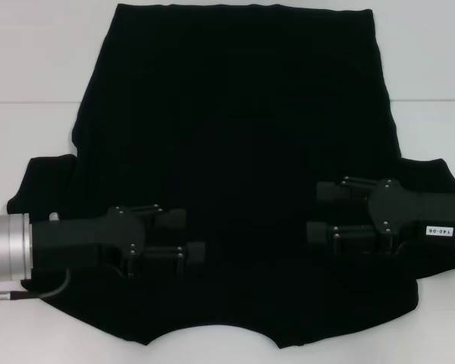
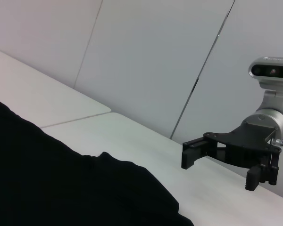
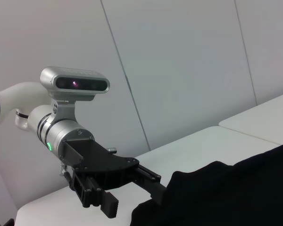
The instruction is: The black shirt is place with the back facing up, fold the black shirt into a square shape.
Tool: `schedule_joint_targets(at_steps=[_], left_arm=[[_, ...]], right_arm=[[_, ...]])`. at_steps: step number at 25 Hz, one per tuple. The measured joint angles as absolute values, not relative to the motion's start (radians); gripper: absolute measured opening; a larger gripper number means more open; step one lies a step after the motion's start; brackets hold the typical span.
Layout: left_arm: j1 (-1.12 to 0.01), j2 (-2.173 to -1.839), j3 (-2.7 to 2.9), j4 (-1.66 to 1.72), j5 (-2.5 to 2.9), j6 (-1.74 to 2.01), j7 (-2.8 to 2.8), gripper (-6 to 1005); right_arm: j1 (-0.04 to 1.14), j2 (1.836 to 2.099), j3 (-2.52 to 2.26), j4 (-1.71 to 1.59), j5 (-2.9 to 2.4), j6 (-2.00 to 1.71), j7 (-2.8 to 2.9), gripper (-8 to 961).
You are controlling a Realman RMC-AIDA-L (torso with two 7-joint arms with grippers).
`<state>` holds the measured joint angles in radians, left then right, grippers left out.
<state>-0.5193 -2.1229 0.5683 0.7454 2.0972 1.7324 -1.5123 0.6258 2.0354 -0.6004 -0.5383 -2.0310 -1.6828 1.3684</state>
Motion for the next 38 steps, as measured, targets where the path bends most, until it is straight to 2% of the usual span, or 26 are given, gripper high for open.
schedule_joint_targets(at_steps=[12,27,38], left_arm=[[-0.52,-2.11,0.499,0.746,2.094,1.728,-1.528,814],[-0.587,-2.003,0.309,0.851,2.402,1.502,-2.189,814],[-0.604,-1.993,0.298,0.885,2.606,1.41,-2.431,815]], right_arm=[[0.63,2.035,-0.595,-0.532,-2.023,-1.682,1.371,912],[0.656,2.07,-0.601,-0.529,-1.988,-1.647,1.371,911],[0.657,2.065,-0.594,-0.529,-1.988,-1.64,1.384,911]])
